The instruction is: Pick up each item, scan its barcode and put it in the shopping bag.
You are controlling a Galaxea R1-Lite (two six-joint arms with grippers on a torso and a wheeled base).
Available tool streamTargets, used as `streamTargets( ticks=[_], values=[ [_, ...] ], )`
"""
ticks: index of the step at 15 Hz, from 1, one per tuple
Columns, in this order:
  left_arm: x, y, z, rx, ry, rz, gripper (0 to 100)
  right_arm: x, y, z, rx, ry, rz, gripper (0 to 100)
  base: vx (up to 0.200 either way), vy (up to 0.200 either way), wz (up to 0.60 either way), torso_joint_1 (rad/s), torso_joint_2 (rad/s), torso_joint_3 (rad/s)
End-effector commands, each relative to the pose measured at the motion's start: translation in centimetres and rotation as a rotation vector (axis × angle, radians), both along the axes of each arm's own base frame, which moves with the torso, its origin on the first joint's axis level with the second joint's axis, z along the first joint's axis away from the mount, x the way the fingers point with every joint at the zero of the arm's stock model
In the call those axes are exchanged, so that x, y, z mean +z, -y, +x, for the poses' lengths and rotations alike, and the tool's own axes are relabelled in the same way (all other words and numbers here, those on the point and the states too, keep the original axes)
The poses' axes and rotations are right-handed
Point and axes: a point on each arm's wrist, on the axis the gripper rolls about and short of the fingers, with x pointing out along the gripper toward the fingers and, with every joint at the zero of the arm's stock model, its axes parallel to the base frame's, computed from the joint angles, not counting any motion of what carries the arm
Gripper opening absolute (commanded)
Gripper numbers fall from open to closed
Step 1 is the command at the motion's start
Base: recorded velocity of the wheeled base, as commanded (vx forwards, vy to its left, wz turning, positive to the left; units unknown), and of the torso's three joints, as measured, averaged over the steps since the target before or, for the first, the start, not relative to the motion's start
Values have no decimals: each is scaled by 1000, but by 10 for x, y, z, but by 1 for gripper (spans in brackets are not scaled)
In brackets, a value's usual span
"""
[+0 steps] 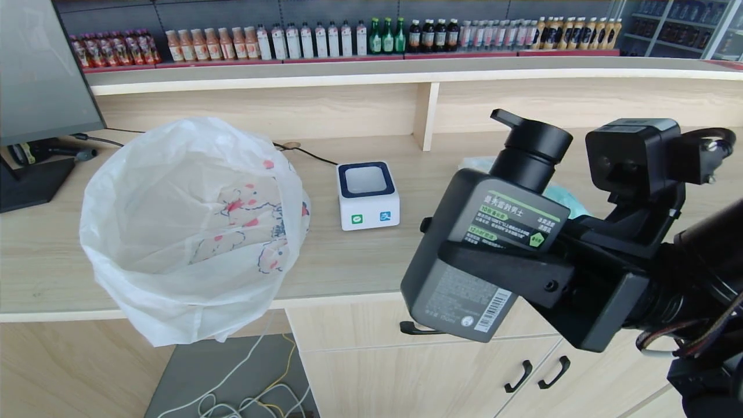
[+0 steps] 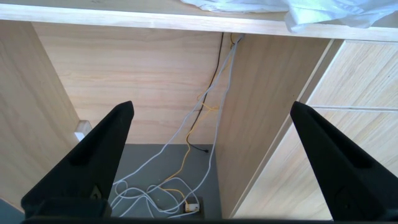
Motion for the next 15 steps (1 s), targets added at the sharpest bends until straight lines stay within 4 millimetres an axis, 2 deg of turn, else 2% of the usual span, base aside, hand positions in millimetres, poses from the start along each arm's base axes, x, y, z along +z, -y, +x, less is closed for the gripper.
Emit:
streamTargets(
  ticks=[1,5,9,11,12,15],
  values=[
    [0,0,0,0,0,0,100,-6,3,-4,-31,9,-11,0,0,0,0,0,0,0],
    [0,0,0,0,0,0,100,-22,3,16,-389,126,-12,0,0,0,0,0,0,0],
    [0,0,0,0,0,0,100,-13,9,14,-705,234,9,0,0,0,0,0,0,0],
    [0,0,0,0,0,0,100,-8,14,11,-815,247,24,0,0,0,0,0,0,0],
    [0,0,0,-1,0,0,100,-5,22,9,-958,253,21,0,0,0,0,0,0,0],
    [0,0,0,-1,0,0,100,1,29,6,-1129,238,40,0,0,0,0,0,0,0]
  ],
)
